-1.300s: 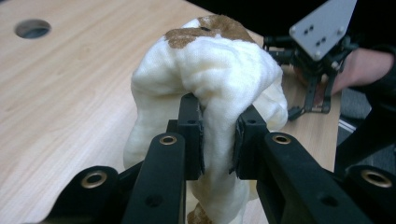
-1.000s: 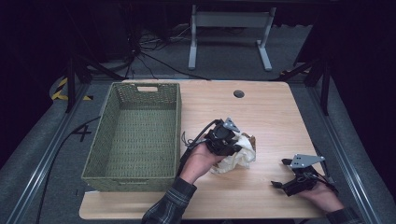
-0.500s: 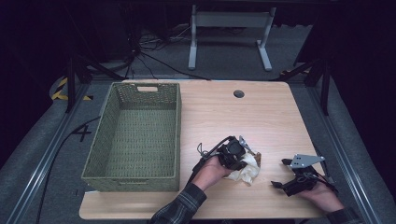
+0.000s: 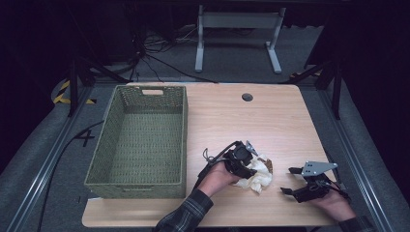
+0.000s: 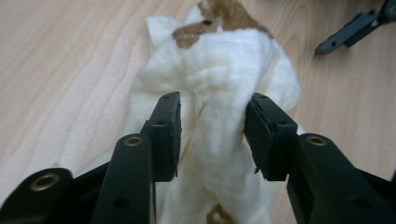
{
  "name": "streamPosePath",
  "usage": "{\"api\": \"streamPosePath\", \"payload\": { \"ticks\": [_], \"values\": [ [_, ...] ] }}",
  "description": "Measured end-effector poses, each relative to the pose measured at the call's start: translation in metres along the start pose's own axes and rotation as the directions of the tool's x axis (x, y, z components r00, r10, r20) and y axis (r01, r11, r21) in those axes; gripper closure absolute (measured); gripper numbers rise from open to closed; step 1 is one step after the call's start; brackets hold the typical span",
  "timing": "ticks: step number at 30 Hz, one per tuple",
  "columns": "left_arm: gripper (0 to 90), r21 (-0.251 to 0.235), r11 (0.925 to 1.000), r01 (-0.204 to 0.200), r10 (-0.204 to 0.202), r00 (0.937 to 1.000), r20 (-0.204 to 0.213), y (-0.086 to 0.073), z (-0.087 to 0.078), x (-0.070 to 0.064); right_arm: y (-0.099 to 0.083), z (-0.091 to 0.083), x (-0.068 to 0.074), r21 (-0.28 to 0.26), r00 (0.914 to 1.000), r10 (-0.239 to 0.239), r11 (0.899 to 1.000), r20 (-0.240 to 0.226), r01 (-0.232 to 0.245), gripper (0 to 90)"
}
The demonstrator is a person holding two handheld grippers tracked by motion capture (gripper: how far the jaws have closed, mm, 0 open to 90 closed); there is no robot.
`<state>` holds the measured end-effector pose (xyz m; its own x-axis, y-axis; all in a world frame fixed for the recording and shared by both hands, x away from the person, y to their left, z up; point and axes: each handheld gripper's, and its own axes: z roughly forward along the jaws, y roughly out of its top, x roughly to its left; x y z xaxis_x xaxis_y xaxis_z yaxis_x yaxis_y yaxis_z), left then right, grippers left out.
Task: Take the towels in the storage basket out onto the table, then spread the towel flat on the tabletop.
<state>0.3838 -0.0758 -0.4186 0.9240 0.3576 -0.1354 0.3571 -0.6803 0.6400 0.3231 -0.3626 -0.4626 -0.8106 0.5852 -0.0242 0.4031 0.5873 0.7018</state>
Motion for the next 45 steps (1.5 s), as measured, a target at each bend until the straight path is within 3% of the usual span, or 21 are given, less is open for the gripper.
{"api": "streamPosePath", "payload": {
  "ticks": [4,8,10,14,22,26,28,31,33,39,45],
  "values": [
    [55.5,-0.029,0.9994,0.021,-0.022,0.9992,-0.033,-0.006,-0.014,-0.005,0.004,-0.003,0.003,-0.024,0.9999,-0.009,1.0,-0.011,0.009,29.0],
    [55.5,-0.03,0.9993,0.021,-0.023,0.9986,-0.048,-0.018,-0.023,-0.011,0.009,-0.004,0.006,-0.056,0.9975,0.008,0.998,-0.07,-0.012,41.5],
    [55.2,-0.031,0.9993,0.02,-0.022,0.9979,-0.061,-0.024,-0.027,-0.016,0.011,-0.002,0.006,-0.063,0.9944,0.023,0.998,-0.103,-0.03,43.4],
    [55.1,-0.034,0.9989,0.033,-0.036,0.9968,-0.071,-0.036,-0.032,-0.021,0.017,0.001,0.007,-0.06,0.9941,0.007,0.998,-0.108,-0.013,46.3],
    [54.1,0.035,0.9988,0.033,-0.029,0.9932,-0.112,-0.059,-0.022,-0.027,0.032,0.014,0.012,-0.042,0.9935,-0.023,0.999,-0.112,0.018,48.0],
    [61.3,0.082,0.9965,0.019,-0.007,0.9903,-0.139,-0.061,-0.016,-0.026,0.034,0.021,0.011,-0.028,0.9926,-0.021,0.999,-0.119,0.018,56.0],
    [71.8,0.098,0.9949,0.021,-0.006,0.9888,-0.149,-0.061,-0.015,-0.026,0.034,0.022,0.01,-0.014,0.9918,-0.034,0.999,-0.123,0.032,68.7],
    [83.1,0.093,0.9949,0.041,-0.027,0.99,-0.138,-0.059,-0.016,-0.024,0.034,0.022,0.011,-0.006,0.9897,-0.042,0.999,-0.137,0.042,83.0],
    [86.4,0.07,0.996,0.056,-0.046,0.9905,-0.129,-0.058,-0.02,-0.023,0.035,0.019,0.011,-0.014,0.9896,-0.051,0.999,-0.134,0.049,86.0],
    [87.2,-0.025,0.9969,0.075,-0.077,0.9879,-0.135,-0.044,-0.036,-0.021,0.038,0.004,0.006,-0.058,0.9925,-0.056,0.997,-0.109,0.05,86.3],
    [87.1,-0.07,0.993,0.095,-0.105,0.9812,-0.162,-0.027,-0.045,-0.014,0.049,-0.006,0.003,-0.093,0.9942,-0.081,0.993,-0.071,0.075,86.0]
  ]
}}
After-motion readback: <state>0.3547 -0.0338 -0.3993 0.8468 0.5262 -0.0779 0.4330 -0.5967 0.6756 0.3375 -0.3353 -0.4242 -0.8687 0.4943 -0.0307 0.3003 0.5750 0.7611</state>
